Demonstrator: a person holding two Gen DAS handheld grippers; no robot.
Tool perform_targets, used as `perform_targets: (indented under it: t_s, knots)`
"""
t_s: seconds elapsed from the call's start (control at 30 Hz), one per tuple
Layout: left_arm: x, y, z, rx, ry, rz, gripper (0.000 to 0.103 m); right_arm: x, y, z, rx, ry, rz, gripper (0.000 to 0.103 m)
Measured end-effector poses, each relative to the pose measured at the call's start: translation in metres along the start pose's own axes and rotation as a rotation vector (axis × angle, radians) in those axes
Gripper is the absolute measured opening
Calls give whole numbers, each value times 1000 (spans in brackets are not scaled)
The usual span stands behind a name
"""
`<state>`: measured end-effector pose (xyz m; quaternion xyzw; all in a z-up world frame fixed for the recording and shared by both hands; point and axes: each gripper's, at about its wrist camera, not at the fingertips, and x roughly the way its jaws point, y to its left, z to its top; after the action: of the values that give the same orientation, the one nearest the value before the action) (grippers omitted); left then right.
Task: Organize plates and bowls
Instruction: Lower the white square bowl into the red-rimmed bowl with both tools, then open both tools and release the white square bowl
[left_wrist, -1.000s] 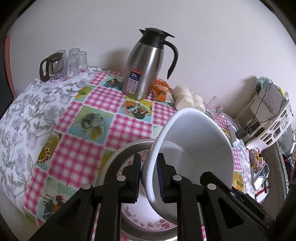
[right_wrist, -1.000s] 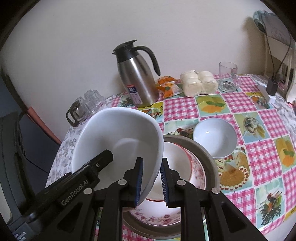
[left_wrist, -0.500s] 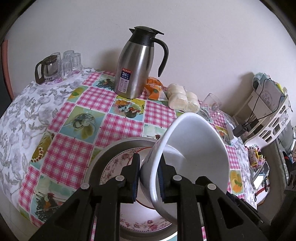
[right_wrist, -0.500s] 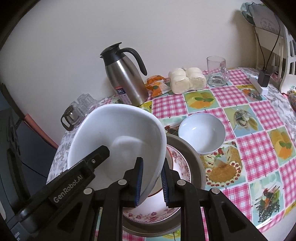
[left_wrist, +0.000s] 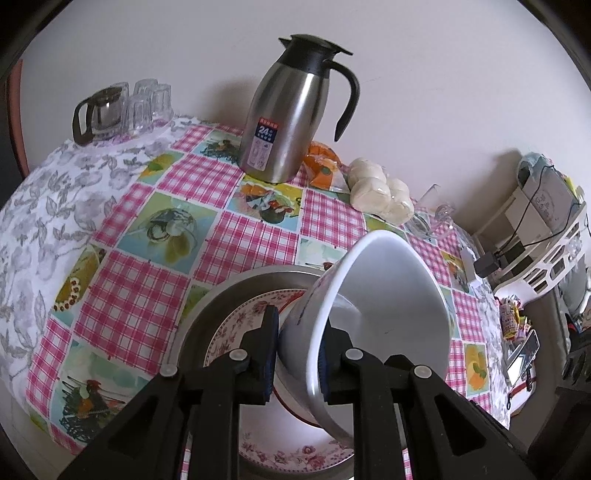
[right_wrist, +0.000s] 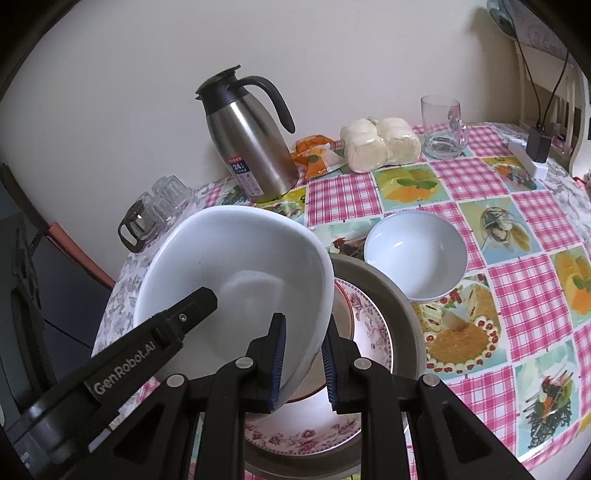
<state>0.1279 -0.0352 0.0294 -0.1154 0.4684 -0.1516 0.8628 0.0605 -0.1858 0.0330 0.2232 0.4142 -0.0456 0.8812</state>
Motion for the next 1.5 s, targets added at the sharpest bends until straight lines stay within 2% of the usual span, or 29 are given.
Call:
perform_targets:
  t_s: [0.6,0.93,1.27,1.5]
  knots:
    - [16,7,-1,-35,36,-20,19,21,-6,-2,19,31,-11,23]
    - [14,8,0,-49,37,-23,21,25,-11,1,32,31,-8,25]
    - [4,9,2,-51,5,-31,23,22,-13,2,40,32,7,27]
    - [6,10,2,-54,17,-25,24,19,-20,4,62,28,22,27]
